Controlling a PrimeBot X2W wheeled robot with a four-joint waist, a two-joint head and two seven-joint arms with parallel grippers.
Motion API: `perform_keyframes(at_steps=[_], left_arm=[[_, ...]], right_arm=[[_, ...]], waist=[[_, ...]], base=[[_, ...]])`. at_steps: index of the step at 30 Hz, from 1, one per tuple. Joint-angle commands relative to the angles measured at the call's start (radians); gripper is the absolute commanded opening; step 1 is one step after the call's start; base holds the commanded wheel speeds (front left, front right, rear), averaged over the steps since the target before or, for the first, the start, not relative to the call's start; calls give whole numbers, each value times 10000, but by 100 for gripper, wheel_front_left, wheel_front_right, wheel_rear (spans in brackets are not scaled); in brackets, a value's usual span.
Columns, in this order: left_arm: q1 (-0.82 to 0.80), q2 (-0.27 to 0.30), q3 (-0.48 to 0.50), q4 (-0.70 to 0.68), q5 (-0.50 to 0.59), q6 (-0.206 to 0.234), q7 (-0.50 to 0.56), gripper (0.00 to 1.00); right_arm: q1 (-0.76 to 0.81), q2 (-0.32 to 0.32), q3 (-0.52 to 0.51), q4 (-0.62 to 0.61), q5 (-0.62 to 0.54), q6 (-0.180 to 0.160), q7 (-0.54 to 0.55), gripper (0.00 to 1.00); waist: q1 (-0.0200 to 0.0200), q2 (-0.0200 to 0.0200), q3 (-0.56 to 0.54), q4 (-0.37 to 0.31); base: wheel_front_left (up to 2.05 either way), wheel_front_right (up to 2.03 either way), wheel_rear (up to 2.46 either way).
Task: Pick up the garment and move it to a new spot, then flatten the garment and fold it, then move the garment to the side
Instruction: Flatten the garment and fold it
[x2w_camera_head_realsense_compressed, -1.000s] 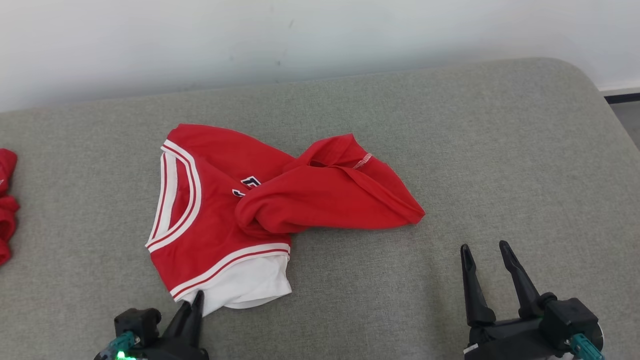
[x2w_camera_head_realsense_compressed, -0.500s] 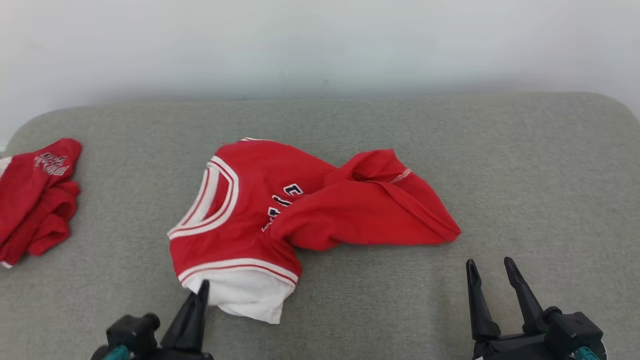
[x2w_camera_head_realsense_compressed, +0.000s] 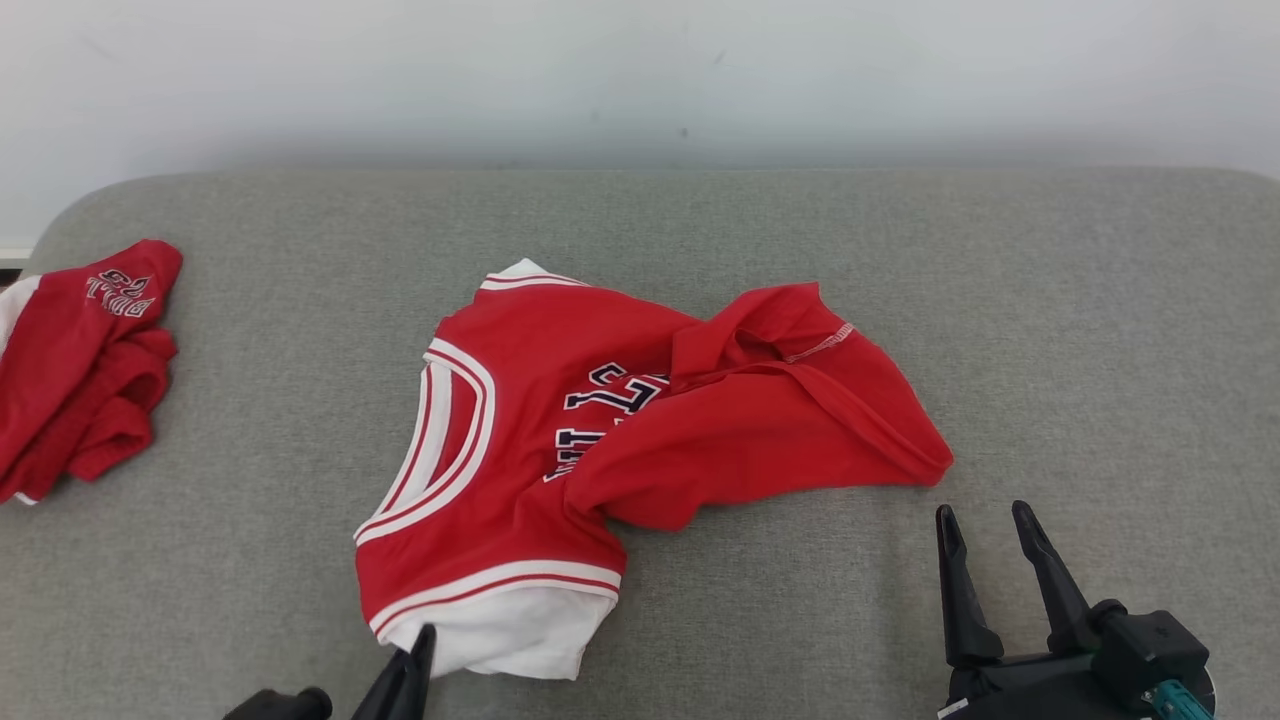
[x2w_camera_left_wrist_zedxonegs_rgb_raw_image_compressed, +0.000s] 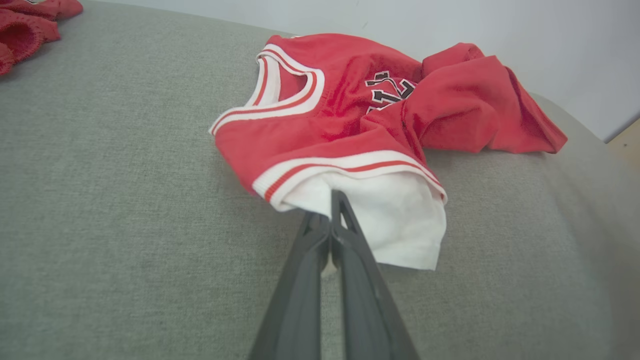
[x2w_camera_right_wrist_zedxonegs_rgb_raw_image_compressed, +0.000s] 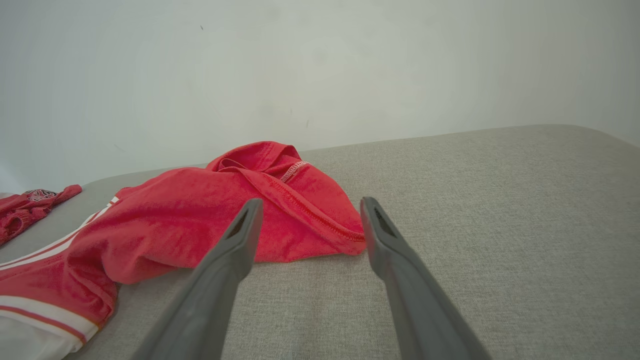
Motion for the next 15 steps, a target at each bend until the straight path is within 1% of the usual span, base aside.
perform_keyframes(at_steps=[1,8,15], left_arm=[[-290,37,2,42,-20,14,-64,0],[-1543,44,157,871,-146,-67,-487,0],[-3064,196,459,2598,-231,-109,-875,0]], right_arm=[[-83,-1,23,35,-68,-23,-7,100],[-273,-1,-18,78,-205,-23,-7,100],[-445,0,-12,192,-220,-23,-7,100]], waist=[[0,0,75,-142],[0,0,372,-659],[0,0,662,-1153]], base=[[0,0,0],[0,0,0],[0,0,0]])
